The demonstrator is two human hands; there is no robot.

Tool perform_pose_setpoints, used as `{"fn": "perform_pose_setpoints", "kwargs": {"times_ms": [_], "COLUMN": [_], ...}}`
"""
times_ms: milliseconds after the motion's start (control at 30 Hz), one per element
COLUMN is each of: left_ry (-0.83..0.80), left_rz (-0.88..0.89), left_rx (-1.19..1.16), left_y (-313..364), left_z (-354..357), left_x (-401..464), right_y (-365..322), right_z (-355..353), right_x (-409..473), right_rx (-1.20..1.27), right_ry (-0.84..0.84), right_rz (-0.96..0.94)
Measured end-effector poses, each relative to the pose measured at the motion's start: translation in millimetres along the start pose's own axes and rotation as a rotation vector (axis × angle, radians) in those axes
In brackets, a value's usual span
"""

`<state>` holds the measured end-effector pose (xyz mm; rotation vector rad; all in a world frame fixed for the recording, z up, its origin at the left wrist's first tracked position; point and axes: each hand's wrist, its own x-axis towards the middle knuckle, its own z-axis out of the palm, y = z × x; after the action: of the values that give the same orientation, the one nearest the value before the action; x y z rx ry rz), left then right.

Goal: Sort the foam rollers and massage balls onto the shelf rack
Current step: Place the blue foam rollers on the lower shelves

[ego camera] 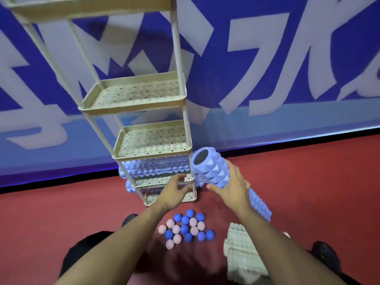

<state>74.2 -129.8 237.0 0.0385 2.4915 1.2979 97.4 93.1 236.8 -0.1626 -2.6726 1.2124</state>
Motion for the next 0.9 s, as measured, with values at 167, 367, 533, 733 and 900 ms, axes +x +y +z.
{"fn": "perform_pose_setpoints", "kwargs": {"times_ms": [167,367,533,733,900], "left_ry": [-0.043,-0.009,0.055,0.119,0.112], "left_rz": [0.038,0.098,0.15,0.253,0.314], "left_rx": [0.049,0.129,0.34,0.801,0.928], "left_y": [-5,-16,-28,-44,-52], "left_z": [-30,-53,-69,-84,-88], "left_x": [-38,-46,-43,-28,-20], "right_y": [-44,-81,-93,-92,-86], "right_z": [16,37,57,76,81], "right_x": [-21,-27,-21,-29,-34], "right_rx": [0.464,0.724,1.016,1.295,1.253], "right_ry": [0.166,0.468,0.544,0.383,0.238], "right_rz": [0.246,0.479,0.681,0.906,0.907]}}
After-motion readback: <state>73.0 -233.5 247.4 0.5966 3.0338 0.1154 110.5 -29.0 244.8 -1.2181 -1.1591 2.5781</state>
